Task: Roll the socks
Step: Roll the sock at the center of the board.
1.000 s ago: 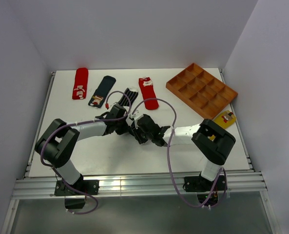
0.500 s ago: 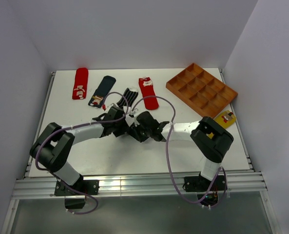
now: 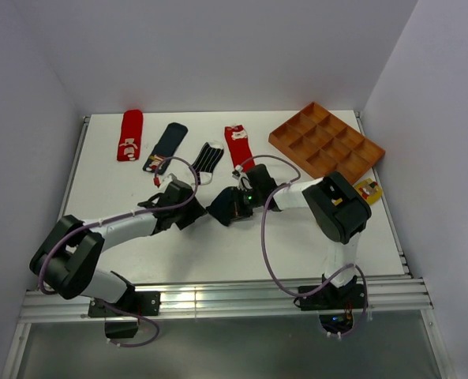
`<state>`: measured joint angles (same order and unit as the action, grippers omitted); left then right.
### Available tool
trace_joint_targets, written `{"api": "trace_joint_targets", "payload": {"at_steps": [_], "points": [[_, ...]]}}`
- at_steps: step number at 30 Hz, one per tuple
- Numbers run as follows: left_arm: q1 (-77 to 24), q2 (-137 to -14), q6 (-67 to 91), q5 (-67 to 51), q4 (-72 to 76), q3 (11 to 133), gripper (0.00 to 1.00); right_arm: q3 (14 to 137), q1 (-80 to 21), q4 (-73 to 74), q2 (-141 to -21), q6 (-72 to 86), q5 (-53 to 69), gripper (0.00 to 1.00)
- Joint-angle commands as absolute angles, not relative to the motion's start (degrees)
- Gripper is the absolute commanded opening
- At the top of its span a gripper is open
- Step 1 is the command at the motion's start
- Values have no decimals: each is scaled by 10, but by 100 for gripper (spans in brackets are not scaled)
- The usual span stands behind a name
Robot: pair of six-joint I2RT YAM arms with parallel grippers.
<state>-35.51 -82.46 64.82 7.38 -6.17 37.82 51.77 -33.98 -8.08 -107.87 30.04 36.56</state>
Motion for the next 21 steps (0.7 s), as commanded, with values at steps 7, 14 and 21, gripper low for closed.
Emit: {"api": "trace_joint_targets", "payload": {"at_steps": [7, 14, 21], "points": [[-355, -862, 673, 62, 18, 388, 58, 520, -318, -102, -1141, 386, 461, 0], [-354, -898, 682, 55, 38, 397, 55, 533, -313, -101, -1161, 402, 472, 0], [-355, -928, 681, 51, 18, 407, 44, 533, -304, -105, -1168, 415, 475, 0]]}}
